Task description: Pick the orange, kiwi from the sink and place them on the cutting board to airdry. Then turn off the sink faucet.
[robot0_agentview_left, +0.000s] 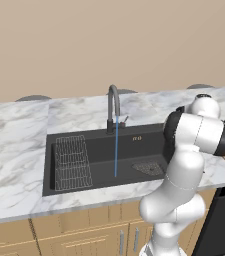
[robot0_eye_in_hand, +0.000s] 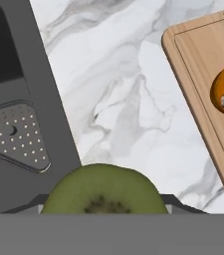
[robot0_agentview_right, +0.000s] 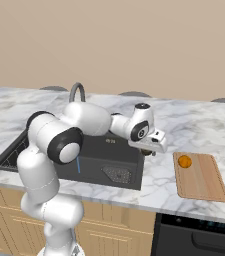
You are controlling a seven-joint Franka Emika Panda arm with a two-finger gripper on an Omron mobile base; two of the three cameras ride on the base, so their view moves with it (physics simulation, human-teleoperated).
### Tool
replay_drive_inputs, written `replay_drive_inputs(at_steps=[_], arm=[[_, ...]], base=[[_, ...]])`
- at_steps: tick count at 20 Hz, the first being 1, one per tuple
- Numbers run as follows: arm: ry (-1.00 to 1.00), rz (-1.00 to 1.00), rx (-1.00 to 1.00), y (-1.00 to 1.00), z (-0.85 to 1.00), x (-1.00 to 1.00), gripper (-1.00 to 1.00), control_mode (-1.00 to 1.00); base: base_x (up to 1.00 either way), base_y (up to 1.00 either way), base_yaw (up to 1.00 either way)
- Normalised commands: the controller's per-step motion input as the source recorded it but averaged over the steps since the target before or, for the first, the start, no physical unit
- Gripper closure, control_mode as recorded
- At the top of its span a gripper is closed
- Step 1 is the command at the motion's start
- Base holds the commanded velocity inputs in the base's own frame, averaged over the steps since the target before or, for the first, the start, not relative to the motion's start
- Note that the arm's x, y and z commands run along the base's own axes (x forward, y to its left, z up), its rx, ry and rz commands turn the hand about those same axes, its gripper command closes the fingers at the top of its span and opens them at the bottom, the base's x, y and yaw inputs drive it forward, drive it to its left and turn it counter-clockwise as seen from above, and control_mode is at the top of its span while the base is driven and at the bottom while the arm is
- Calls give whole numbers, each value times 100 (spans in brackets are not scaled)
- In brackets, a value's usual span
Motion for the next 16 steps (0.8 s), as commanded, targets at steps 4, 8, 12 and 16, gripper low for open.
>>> replay_drive_inputs(at_steps=[4,8,12,16], arm=[[0,0,0,-21,2,-1,100,-100],[0,-1,0,-22,2,-2,100,-100],[0,-2,0,-24,1,-7,100,-100],[0,-2,0,-21,1,-10,100,-100]], base=[[0,0,0],[0,0,0],[0,0,0],[0,0,0]])
